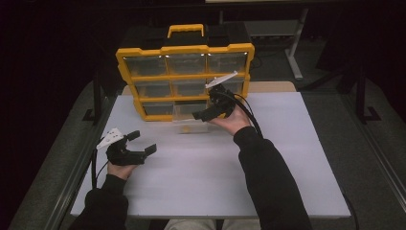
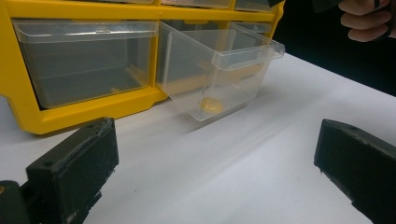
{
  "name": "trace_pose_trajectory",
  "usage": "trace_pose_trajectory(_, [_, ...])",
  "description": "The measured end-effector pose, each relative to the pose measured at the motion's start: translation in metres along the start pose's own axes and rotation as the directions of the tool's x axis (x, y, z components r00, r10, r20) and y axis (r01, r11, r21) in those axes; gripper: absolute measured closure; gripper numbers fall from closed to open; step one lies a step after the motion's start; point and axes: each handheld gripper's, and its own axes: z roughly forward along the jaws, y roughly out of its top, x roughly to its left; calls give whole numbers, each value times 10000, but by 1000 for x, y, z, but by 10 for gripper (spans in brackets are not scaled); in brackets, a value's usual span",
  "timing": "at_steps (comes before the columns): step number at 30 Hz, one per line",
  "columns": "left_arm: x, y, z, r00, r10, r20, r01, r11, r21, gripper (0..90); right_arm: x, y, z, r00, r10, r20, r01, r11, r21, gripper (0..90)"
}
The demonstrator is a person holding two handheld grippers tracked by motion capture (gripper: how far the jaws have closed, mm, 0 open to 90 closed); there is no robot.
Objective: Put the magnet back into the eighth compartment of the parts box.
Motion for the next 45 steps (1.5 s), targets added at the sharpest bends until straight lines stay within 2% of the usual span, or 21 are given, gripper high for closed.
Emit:
trace_pose_trajectory(6, [0, 0, 0, 10000, 2, 0, -2, 10000, 19, 0, -2, -8, -7, 10000, 39, 23, -39, 9999, -142, 0])
trace_pose_trajectory(24, [0, -1, 2, 10000, 8, 15, -8, 9999, 137, 0, -21, -46, -31, 9973, 669, 313, -655, 9969, -443, 0])
trace_pose_trajectory(45, [0, -2, 4, 10000, -40, -3, 40, 9998, 207, 0, -30, -84, -58, 9926, 1063, 583, -999, 9896, -1037, 0])
